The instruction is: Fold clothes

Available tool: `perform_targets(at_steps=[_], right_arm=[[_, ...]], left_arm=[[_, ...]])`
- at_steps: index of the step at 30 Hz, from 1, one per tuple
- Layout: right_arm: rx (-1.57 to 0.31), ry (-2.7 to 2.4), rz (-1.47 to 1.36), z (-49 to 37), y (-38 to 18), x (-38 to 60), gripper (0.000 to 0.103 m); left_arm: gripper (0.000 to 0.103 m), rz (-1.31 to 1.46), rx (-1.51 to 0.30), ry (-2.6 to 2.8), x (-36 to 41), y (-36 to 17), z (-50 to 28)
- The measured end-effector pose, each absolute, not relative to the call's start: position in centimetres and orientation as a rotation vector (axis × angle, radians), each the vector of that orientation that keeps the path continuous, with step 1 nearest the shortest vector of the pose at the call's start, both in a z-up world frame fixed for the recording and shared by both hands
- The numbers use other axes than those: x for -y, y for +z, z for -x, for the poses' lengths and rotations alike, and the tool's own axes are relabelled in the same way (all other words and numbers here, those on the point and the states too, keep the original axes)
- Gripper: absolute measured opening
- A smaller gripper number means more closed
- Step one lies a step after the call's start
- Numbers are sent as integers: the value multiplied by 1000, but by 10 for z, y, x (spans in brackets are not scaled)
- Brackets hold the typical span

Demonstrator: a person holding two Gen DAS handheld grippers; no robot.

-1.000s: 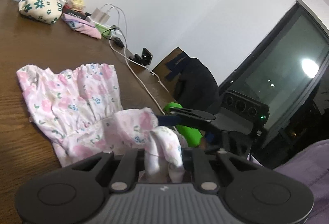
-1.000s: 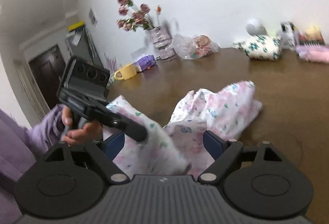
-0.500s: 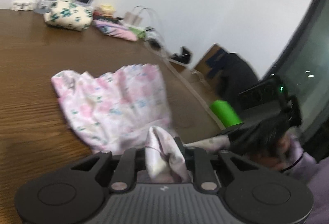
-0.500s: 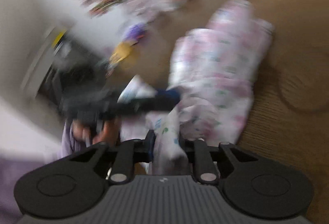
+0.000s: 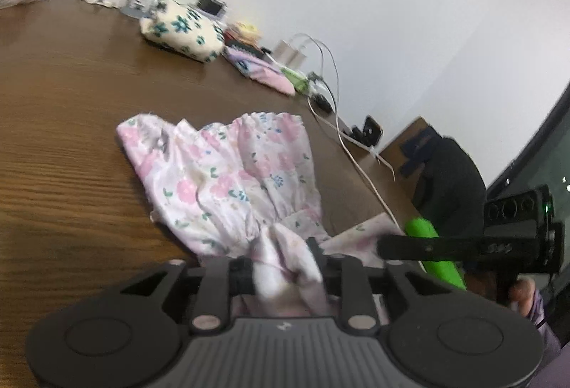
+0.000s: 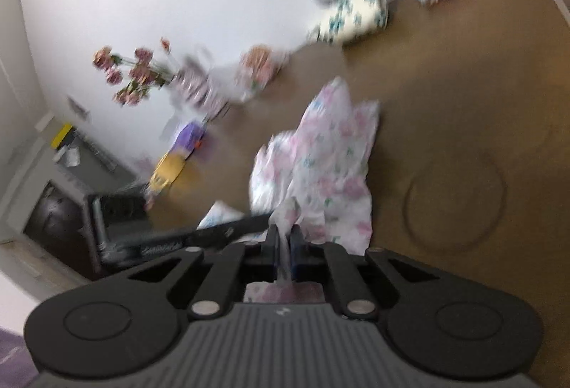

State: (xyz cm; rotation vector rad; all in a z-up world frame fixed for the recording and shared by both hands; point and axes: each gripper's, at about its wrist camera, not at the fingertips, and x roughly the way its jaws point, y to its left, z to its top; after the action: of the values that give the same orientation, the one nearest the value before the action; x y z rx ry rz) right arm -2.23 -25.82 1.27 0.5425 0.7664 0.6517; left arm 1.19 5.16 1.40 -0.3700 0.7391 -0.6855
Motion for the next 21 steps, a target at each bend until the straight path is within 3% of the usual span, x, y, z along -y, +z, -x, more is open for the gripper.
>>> perform_targets(at_steps=[4, 7, 11, 15, 17, 21], right_arm=[[-762, 578, -435, 21, 9, 242, 5], [-756, 568, -393, 20, 9, 235, 6], [-741, 534, -387, 14, 13, 223, 6], [-722, 481, -353, 8, 12, 215, 11], [-669, 464, -293, 13, 17, 210, 20], [-509, 540, -155, 36, 37, 209, 20]], left_arm=[[40, 250, -595, -624, -57, 43, 18], [24, 62, -513, -612, -31, 59, 44], [17, -83, -617, -576, -1, 37, 33], [18, 11, -719, -517, -12, 20, 8], [19, 53, -735, -526, -20, 18, 4], [19, 92, -741, -540, -27, 15, -1]])
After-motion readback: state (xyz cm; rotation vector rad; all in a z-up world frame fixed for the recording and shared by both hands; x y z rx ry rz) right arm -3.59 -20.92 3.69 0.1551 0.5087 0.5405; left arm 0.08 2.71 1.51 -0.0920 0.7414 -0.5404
